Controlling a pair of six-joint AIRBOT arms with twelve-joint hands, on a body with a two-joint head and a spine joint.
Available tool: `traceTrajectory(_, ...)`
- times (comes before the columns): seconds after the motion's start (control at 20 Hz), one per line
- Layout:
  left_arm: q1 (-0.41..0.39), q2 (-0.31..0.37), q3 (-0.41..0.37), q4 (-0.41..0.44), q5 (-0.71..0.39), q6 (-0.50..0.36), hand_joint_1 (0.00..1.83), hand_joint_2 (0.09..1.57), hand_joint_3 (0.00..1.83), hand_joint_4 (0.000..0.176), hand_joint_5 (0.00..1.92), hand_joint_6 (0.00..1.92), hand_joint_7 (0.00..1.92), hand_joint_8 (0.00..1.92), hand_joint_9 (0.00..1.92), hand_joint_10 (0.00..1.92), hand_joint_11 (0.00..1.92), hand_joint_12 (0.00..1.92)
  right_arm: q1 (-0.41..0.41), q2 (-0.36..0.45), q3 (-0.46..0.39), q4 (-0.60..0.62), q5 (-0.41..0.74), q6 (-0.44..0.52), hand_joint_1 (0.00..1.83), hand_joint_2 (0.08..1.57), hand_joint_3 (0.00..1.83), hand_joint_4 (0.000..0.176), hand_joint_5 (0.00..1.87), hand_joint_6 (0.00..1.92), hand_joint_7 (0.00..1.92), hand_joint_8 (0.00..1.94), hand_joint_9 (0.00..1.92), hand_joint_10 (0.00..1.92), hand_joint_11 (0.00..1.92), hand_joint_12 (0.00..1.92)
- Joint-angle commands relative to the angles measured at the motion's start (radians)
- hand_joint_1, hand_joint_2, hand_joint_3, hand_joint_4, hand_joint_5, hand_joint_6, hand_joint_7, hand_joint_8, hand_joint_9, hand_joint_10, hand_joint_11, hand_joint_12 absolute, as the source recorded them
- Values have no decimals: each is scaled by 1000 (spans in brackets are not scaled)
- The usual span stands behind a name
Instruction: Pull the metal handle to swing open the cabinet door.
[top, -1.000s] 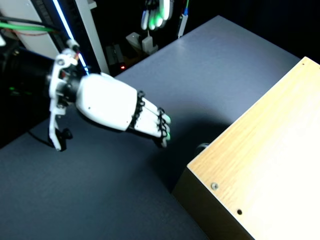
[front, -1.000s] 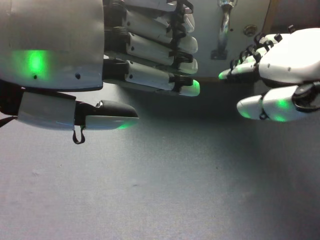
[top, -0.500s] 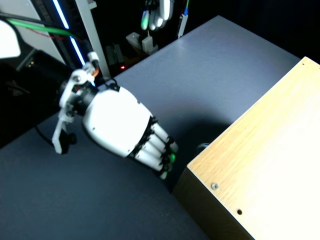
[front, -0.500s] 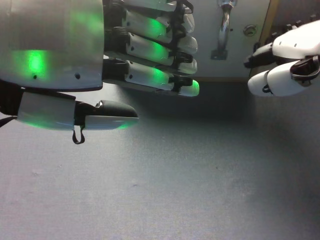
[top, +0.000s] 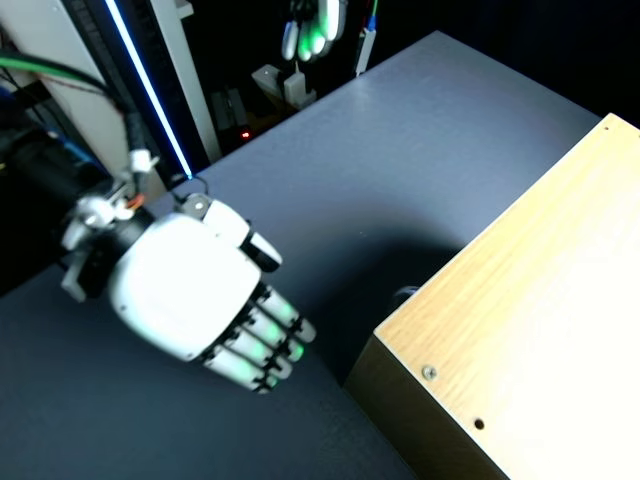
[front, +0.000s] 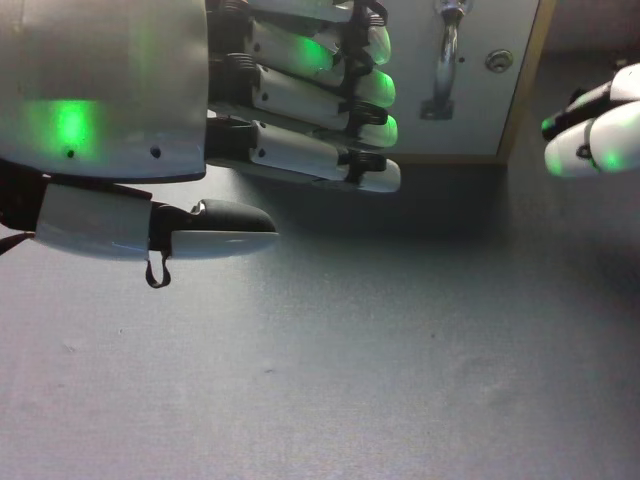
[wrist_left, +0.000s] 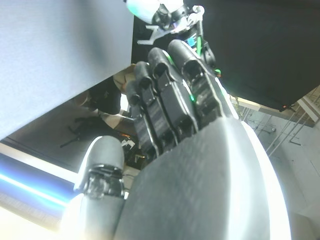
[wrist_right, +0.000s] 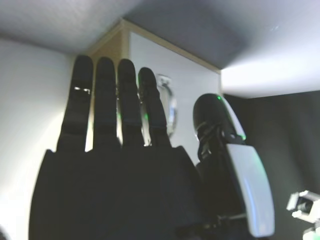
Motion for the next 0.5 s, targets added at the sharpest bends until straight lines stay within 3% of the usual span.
traceTrajectory(0.0,-10,8,1,-101,-25,9,0,1571,175,0,510,0,545,0,511,0,147,772,18,9,6,6,49,4,0,1571,73,0,245,0,261,0,228,0,0,652)
traceTrajectory(0.2,-10,8,1,-101,-25,9,0,1571,166,0,450,0,488,0,472,0,121,791,29,13,19,125,49,4,0,1571,92,0,215,0,234,1,210,3,0,641)
traceTrajectory(0.45,-10,8,1,-101,-25,9,0,1571,159,0,426,0,453,0,427,0,66,819,37,13,37,148,63,192,0,1571,119,0,146,1,171,1,160,1,0,540)
